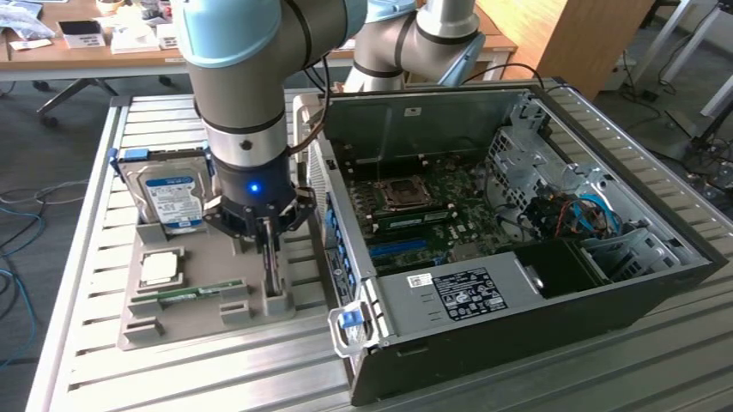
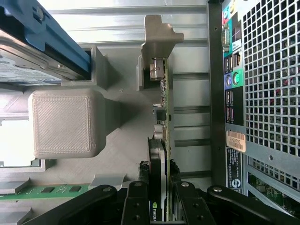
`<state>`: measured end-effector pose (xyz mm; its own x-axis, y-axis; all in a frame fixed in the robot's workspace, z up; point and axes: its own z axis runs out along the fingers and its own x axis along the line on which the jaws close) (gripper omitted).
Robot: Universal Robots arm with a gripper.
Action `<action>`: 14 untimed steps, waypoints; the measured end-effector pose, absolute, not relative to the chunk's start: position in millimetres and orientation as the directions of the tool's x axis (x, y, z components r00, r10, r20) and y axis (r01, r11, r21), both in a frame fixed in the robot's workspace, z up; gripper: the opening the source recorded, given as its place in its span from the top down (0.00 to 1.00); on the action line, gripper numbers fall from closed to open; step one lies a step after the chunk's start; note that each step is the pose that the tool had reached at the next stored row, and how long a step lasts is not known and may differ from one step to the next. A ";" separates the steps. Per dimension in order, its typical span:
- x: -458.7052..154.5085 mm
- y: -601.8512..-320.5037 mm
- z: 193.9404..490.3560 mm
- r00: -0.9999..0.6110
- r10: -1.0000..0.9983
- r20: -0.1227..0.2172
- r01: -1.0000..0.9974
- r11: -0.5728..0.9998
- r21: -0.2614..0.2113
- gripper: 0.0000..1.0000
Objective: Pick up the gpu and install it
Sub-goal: 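Pick up the gpu and move the gpu toward the slot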
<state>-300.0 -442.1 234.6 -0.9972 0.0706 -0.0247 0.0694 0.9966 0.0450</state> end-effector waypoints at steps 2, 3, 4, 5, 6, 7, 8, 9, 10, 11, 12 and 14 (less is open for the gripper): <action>-300.0 -442.0 237.7 -0.997 0.071 -0.025 0.069 0.997 0.045 0.73; -300.0 -442.0 239.1 -0.997 0.071 -0.025 0.069 0.997 0.045 0.73; -300.0 -442.0 240.8 -0.997 0.071 -0.025 0.069 0.997 0.045 0.73; -300.0 -442.0 242.4 -0.997 0.071 -0.025 0.069 0.997 0.045 0.73; -300.0 -442.0 244.1 -0.997 0.071 -0.025 0.070 0.997 0.045 0.73; -300.0 -442.0 245.9 -0.997 0.071 -0.025 0.069 0.997 0.045 0.73; -300.0 -442.0 247.5 -0.997 0.071 -0.025 0.069 0.997 0.045 0.73; -300.0 -442.0 249.0 -0.997 0.071 -0.025 0.069 0.997 0.045 0.73; -300.0 -442.0 250.4 -0.997 0.071 -0.025 0.069 0.997 0.045 0.73; -300.0 -442.0 251.6 -0.997 0.071 -0.025 0.069 0.997 0.045 0.73; -300.0 -442.0 252.8 -0.997 0.071 -0.025 0.069 0.997 0.045 0.73; -300.0 -442.0 255.0 -0.997 0.071 -0.025 0.069 0.997 0.045 0.73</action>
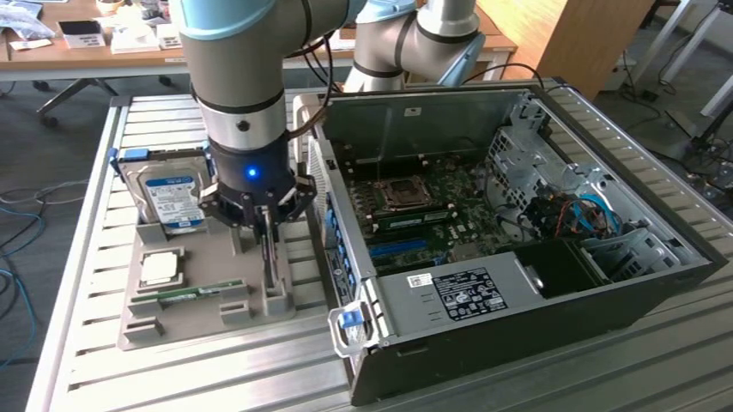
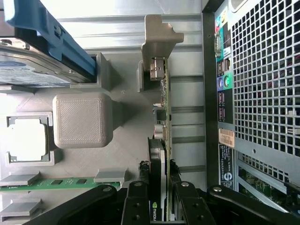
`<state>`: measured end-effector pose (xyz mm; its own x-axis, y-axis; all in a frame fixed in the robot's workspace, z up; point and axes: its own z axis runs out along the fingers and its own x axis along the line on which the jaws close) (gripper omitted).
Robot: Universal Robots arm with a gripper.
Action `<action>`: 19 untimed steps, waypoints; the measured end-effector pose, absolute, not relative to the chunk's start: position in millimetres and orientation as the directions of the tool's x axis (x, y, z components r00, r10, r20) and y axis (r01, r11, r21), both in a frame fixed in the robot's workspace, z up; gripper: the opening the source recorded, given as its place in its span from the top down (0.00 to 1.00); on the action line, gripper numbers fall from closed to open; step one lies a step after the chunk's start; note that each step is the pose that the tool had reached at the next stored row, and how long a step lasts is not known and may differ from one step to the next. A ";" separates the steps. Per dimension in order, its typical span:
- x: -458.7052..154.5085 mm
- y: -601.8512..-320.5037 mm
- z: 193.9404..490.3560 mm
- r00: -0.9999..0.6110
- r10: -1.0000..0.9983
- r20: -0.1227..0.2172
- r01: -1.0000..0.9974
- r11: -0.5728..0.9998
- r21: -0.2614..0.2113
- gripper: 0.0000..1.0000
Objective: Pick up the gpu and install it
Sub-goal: 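Pick up the gpu and move the gpu toward the slot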
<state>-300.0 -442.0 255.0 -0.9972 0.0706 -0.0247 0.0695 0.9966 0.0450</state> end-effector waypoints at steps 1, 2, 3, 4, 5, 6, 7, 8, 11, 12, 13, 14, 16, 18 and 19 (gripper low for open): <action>-300.0 -442.0 256.1 -0.997 0.071 -0.025 0.069 0.997 0.045 0.73; -300.0 -442.0 257.3 -0.997 0.071 -0.025 0.069 0.997 0.045 0.73; -300.0 -442.0 258.5 -0.997 0.071 -0.025 0.069 0.997 0.045 0.73; -300.0 -442.0 259.7 -0.997 0.071 -0.025 0.069 0.997 0.045 0.73; -300.0 -442.0 260.9 -0.997 0.071 -0.025 0.069 0.997 0.045 0.73; -300.0 -442.0 261.8 -0.997 0.071 -0.025 0.069 0.997 0.045 0.73; -300.0 -442.0 262.6 -0.997 0.071 -0.025 0.069 0.997 0.045 0.73; -300.0 -442.0 263.4 -0.997 0.071 -0.025 0.069 0.997 0.045 0.73; -300.0 -442.0 266.1 -0.997 0.071 -0.025 0.069 0.997 0.045 0.73; -300.0 -442.0 267.3 -0.997 0.071 -0.025 0.069 0.997 0.045 0.73; -300.0 -442.0 268.5 -0.997 0.071 -0.025 0.069 0.997 0.045 0.73; -300.0 -442.1 269.6 -0.997 0.071 -0.025 0.069 0.997 0.045 0.73; -300.0 -442.0 271.8 -0.997 0.071 -0.025 0.069 0.997 0.045 0.73; -300.0 -442.0 273.6 -0.997 0.071 -0.025 0.069 0.997 0.045 0.73; -300.0 -442.0 274.4 -0.997 0.071 -0.025 0.069 0.997 0.045 0.73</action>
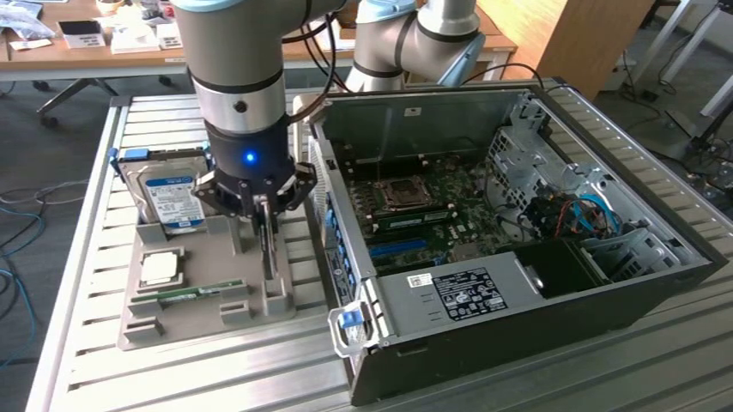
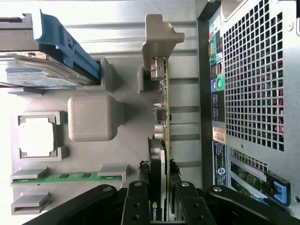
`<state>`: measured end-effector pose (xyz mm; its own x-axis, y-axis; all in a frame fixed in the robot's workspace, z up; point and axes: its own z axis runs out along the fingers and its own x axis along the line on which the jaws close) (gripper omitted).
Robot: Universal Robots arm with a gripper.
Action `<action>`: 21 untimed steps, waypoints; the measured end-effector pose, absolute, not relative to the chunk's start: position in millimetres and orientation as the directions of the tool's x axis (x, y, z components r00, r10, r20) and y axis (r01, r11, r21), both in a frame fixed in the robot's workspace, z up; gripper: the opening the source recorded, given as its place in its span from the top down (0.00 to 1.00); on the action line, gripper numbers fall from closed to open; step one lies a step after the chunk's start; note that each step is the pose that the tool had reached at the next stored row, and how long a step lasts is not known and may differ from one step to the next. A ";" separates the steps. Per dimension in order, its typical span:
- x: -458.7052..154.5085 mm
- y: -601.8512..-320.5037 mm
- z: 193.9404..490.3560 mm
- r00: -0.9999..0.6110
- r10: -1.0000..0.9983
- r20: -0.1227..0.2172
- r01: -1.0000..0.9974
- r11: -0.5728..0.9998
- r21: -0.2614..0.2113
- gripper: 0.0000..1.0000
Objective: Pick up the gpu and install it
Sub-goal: 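Pick up the gpu and move the gpu toward the slot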
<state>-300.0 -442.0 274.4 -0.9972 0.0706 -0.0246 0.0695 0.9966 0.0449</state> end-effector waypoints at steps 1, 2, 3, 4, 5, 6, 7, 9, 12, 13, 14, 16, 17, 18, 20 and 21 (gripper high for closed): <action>-300.0 -442.0 275.1 -0.997 0.071 -0.025 0.069 0.997 0.045 0.73; -300.0 -442.0 275.9 -0.997 0.071 -0.025 0.069 0.997 0.045 0.73; -300.0 -442.0 276.8 -0.997 0.071 -0.025 0.069 0.997 0.045 0.73; -300.0 -442.0 277.9 -0.997 0.071 -0.025 0.069 0.997 0.045 0.73; -300.0 -442.0 278.9 -0.997 0.071 -0.025 0.069 0.997 0.045 0.73; -300.0 -442.0 280.1 -0.997 0.071 -0.025 0.069 0.997 0.045 0.73; -300.0 -442.0 281.5 -0.997 0.071 -0.025 0.069 0.997 0.045 0.73; -300.0 -442.0 284.0 -0.997 0.071 -0.025 0.069 0.997 0.045 0.73; -300.0 -442.0 288.8 -0.997 0.071 -0.025 0.069 0.997 0.045 0.73; -300.0 -442.0 290.5 -0.997 0.071 -0.025 0.069 0.997 0.045 0.73; -300.0 -442.0 292.1 -0.997 0.071 -0.025 0.069 0.997 0.045 0.73; -300.0 -442.0 295.6 -0.997 0.071 -0.025 0.069 0.997 0.045 0.73; -300.0 -442.0 297.5 -0.997 0.071 -0.025 0.069 0.997 0.045 0.73; -300.0 -442.0 299.3 -0.997 0.071 -0.025 0.069 0.997 0.045 0.73; -300.0 -442.0 303.0 -0.997 0.071 -0.025 0.069 0.997 0.045 0.73; -300.0 -442.0 304.9 -0.997 0.071 -0.025 0.069 0.997 0.045 0.73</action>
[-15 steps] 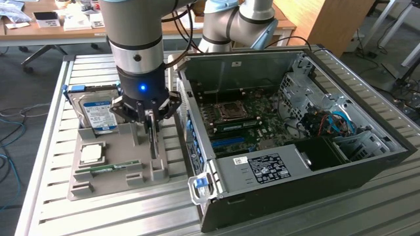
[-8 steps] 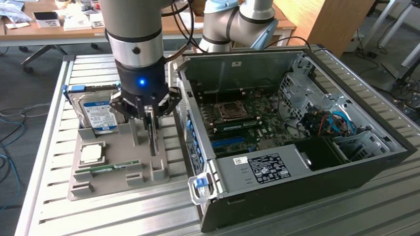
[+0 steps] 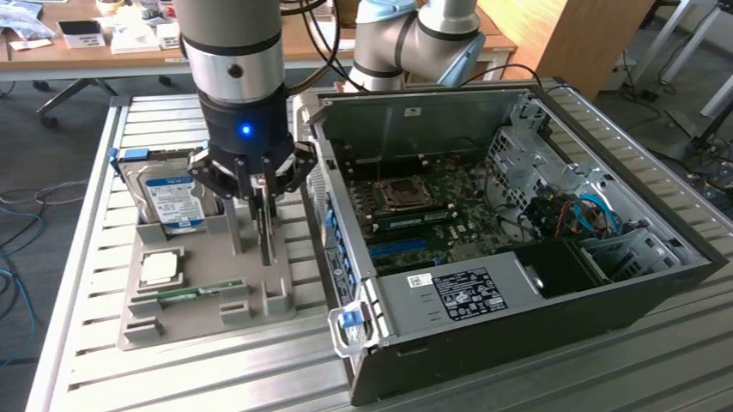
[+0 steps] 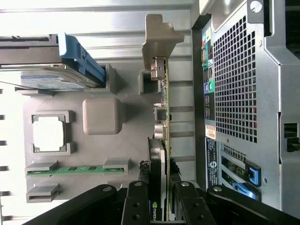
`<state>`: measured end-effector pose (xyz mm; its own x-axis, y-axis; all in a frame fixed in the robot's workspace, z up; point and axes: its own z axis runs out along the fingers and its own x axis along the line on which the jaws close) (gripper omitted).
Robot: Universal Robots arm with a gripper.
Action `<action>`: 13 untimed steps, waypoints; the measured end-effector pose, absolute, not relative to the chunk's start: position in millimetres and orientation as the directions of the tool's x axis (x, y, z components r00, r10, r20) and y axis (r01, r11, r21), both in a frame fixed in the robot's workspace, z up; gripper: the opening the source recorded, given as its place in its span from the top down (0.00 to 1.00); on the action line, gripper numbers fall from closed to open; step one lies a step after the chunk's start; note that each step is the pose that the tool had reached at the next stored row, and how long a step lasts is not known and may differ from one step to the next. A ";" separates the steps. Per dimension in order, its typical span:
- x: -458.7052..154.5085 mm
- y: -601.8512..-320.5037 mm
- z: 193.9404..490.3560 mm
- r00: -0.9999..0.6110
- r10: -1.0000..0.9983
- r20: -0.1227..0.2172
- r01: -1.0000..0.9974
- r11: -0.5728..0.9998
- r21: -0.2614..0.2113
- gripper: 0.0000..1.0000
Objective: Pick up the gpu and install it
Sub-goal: 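Pick up the gpu and move the gpu toward the slot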
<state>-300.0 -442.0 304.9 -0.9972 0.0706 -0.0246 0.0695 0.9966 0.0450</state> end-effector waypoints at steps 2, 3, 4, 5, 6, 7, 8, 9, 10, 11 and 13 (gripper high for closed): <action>-300.0 -442.0 308.5 -0.997 0.071 -0.025 0.069 0.997 0.045 0.73; -300.0 -442.0 310.4 -0.997 0.071 -0.025 0.069 0.997 0.045 0.73; -300.0 -442.0 312.2 -0.997 0.071 -0.025 0.069 0.997 0.045 0.73; -300.0 -442.0 313.9 -0.997 0.071 -0.025 0.069 0.997 0.045 0.73; -300.0 -442.0 315.6 -0.997 0.071 -0.025 0.069 0.997 0.045 0.73; -300.0 -442.0 317.1 -0.997 0.071 -0.025 0.069 0.997 0.045 0.73; -300.0 -442.0 318.0 -0.997 0.071 -0.025 0.069 0.997 0.045 0.73; -300.0 -442.0 318.2 -0.997 0.071 -0.025 0.069 0.997 0.045 0.73; -300.0 -442.0 318.2 -0.997 0.071 -0.025 0.069 0.997 0.045 0.73; -300.0 -442.0 318.2 -0.997 0.071 -0.025 0.069 0.997 0.045 0.73; -300.0 -442.0 318.2 -0.997 0.071 -0.025 0.069 0.997 0.045 0.73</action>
<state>-300.0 -442.0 318.2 -0.9972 0.0706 -0.0248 0.0694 0.9966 0.0450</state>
